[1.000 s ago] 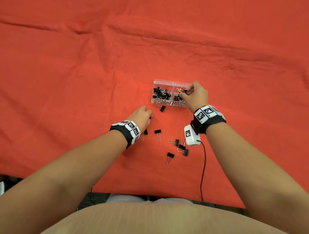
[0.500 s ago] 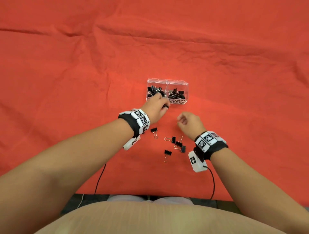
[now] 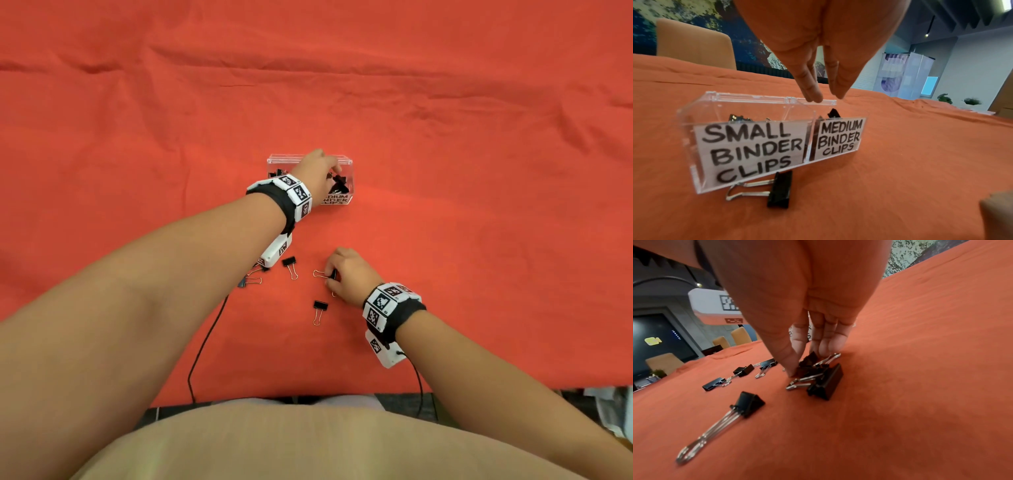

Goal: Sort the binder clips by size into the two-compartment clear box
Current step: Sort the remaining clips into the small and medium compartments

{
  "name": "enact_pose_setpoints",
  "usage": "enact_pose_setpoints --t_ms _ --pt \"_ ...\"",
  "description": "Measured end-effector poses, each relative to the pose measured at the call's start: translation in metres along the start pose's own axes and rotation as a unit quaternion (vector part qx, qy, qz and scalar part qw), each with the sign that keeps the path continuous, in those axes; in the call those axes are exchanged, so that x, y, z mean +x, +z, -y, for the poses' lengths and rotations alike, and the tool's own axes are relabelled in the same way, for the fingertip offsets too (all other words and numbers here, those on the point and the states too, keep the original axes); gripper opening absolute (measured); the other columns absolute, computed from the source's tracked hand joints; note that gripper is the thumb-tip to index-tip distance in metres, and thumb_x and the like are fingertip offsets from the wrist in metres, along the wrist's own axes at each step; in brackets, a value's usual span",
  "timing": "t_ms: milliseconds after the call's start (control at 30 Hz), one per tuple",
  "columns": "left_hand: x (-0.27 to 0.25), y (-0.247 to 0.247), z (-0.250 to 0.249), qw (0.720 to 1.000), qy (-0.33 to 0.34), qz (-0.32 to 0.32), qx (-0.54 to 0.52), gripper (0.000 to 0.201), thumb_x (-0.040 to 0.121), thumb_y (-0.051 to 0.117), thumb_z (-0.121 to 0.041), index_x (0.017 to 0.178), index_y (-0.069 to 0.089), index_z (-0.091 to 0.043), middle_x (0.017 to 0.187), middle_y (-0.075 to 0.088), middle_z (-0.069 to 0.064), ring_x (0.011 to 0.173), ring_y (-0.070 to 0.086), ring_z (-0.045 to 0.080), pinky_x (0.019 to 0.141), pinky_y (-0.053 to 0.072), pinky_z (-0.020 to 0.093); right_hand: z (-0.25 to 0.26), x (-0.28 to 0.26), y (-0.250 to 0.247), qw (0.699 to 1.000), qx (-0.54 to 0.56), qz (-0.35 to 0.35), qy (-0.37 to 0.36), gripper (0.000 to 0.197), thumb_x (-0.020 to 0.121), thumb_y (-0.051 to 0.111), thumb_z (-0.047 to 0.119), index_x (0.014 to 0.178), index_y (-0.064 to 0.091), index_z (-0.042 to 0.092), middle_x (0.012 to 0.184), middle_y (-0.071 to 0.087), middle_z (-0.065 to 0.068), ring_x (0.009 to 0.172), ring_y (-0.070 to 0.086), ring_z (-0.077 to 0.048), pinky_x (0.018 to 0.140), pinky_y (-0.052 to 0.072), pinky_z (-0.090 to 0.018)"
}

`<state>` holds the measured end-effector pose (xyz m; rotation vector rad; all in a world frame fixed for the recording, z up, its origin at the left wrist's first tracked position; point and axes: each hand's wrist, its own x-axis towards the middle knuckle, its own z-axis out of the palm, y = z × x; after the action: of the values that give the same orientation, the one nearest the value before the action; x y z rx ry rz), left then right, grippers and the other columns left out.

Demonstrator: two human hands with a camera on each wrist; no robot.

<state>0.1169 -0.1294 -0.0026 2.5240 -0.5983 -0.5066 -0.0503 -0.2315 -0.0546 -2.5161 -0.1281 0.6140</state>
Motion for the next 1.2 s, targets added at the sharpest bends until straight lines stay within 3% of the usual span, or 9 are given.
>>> enact_pose_setpoints --t_ms 100,167,233,300,433,567,700,900,1200 --pt "-0.017 -0.001 0.007 0.999 0.006 -0.037 -0.033 0.028 0.089 0.049 -0.002 0.111 0.061 -0.014 0.117 0.052 0.008 0.087 0.051 0.019 0.084 0.045 0.030 0.000 0.000 0.001 0.999 0.030 -0.012 0.010 0.018 0.076 0.065 0.008 0.094 0.060 0.009 0.090 0.047 -0.003 0.096 0.048 -0.022 0.088 0.041 -0.032" --pt "-0.034 0.002 0.014 0.998 0.010 -0.050 -0.035 0.028 0.088 0.047 0.001 0.106 0.063 -0.013 0.114 0.054 0.008 0.096 0.051 0.021 0.087 0.044 0.031 0.001 0.000 0.001 0.998 0.051 -0.015 0.022 0.021 0.076 0.064 0.004 0.096 0.062 0.009 0.080 0.043 0.006 0.095 0.049 -0.023 0.094 0.042 -0.036" --pt "-0.055 0.008 0.023 1.000 0.014 -0.019 -0.018 0.030 0.085 0.046 0.001 0.103 0.064 -0.013 0.112 0.055 0.008 0.111 0.047 0.024 0.094 0.040 0.034 0.000 0.000 -0.001 0.996 0.075 -0.034 0.045 0.017 0.078 0.062 0.003 0.093 0.065 0.011 0.075 0.043 0.010 0.095 0.053 -0.024 0.090 0.044 -0.033" --pt "-0.076 0.019 0.034 0.998 0.023 0.048 0.018 0.032 0.084 0.046 0.000 0.105 0.064 -0.016 0.114 0.055 0.007 0.115 0.045 0.027 0.098 0.041 0.038 -0.002 0.000 -0.006 0.987 0.114 -0.089 0.070 0.013 0.078 0.066 0.005 0.086 0.066 0.014 0.079 0.048 0.007 0.079 0.053 -0.015 0.077 0.044 -0.028" --pt "-0.112 0.038 0.050 0.984 0.034 0.137 0.111 0.040 0.086 0.050 -0.005 0.122 0.057 -0.021 0.119 0.051 0.007 0.120 0.041 0.025 0.095 0.046 0.044 -0.014 0.000 -0.017 0.950 0.248 -0.141 0.129 0.016 0.081 0.064 0.005 0.090 0.060 0.017 0.077 0.057 0.008 0.068 0.052 -0.007 0.067 0.043 -0.019" --pt "-0.125 0.046 0.056 0.976 0.041 0.155 0.147 0.040 0.091 0.048 -0.005 0.130 0.050 -0.013 0.120 0.048 0.011 0.119 0.043 0.027 0.094 0.045 0.042 -0.021 -0.001 -0.021 0.928 0.318 -0.094 0.173 0.024 0.088 0.047 0.001 0.109 0.053 0.010 0.074 0.058 -0.001 0.062 0.054 -0.014 0.059 0.045 -0.024" --pt "-0.127 0.049 0.055 0.981 0.046 0.129 0.140 0.025 0.090 0.051 -0.004 0.115 0.053 -0.005 0.119 0.049 0.013 0.114 0.046 0.029 0.092 0.045 0.044 -0.024 -0.009 -0.020 0.966 0.210 -0.037 0.148 0.023 0.081 0.059 0.004 0.101 0.059 0.014 0.070 0.048 0.003 0.062 0.047 -0.014 0.061 0.040 -0.024" --pt "-0.140 0.052 0.036 0.994 0.021 0.103 -0.011 0.011 0.085 0.061 -0.014 0.095 0.057 -0.014 0.099 0.064 0.005 0.094 0.060 0.025 0.081 0.048 0.034 -0.026 -0.020 -0.008 0.998 0.040 -0.013 0.048 0.028 0.073 0.071 0.015 0.100 0.065 0.022 0.077 0.047 0.002 0.074 0.047 -0.014 0.071 0.038 -0.025" --pt "-0.160 0.080 0.007 0.962 0.119 0.222 0.104 0.038 0.094 0.052 -0.018 0.131 0.048 -0.017 0.123 0.052 0.006 0.122 0.044 0.023 0.095 0.044 0.040 -0.020 -0.019 0.000 0.997 0.032 -0.058 0.039 0.024 0.082 0.059 0.010 0.106 0.061 0.012 0.091 0.046 -0.001 0.084 0.048 -0.017 0.084 0.042 -0.030"
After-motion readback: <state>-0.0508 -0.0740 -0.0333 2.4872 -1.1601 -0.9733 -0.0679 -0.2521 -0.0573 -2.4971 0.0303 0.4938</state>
